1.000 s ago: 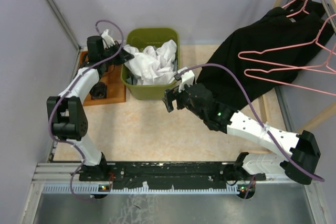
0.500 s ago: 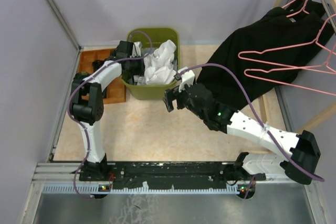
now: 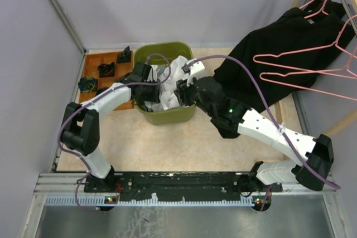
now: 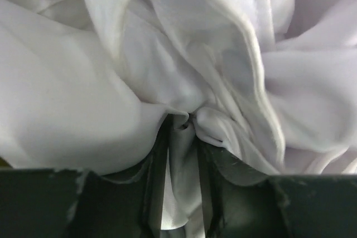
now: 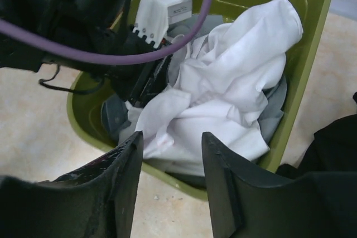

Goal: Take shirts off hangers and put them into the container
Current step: Place the shirt in the bin.

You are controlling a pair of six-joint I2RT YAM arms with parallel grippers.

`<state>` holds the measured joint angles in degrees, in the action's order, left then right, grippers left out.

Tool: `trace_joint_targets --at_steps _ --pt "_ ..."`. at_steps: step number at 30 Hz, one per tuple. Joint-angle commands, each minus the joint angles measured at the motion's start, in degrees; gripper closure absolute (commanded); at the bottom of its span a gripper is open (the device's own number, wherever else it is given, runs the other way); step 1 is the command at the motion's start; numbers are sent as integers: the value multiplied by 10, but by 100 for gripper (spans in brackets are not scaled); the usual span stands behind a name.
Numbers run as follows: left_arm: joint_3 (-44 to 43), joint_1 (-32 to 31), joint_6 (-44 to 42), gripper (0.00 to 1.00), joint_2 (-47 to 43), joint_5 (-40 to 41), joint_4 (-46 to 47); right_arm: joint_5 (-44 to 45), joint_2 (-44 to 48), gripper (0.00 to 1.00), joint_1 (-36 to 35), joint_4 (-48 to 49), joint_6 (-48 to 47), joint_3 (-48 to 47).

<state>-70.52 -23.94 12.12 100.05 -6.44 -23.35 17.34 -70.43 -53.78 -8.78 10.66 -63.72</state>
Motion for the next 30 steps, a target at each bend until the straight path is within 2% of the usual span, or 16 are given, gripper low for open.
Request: trace_joint_targets --at_steps 1,4,6,10,15,18,20,23,30 --pt "15 3 6 61 -63 10 -49 -32 -48 56 24 -23 42 -62" --pt "9 4 10 53 -102 17 -41 -50 -93 60 33 -29 46 -91" --pt "12 5 22 47 -128 27 -33 -50 -124 66 38 -30 54 -104" --pt "50 5 46 44 -186 53 7 -76 -190 71 49 -32 65 -135" --pt "116 8 75 39 -273 93 53 -143 -349 68 52 -166 52 -256" --pt "143 10 83 37 -319 118 61 -140 -447 66 53 -263 27 -348" --pt "159 12 85 33 -351 138 65 -103 -495 65 52 -319 18 -406" --pt "185 14 92 29 -400 168 67 -83 -484 60 52 -332 -5 -443" --pt "296 17 112 19 -510 260 108 -72 -358 45 52 -227 -44 -432"
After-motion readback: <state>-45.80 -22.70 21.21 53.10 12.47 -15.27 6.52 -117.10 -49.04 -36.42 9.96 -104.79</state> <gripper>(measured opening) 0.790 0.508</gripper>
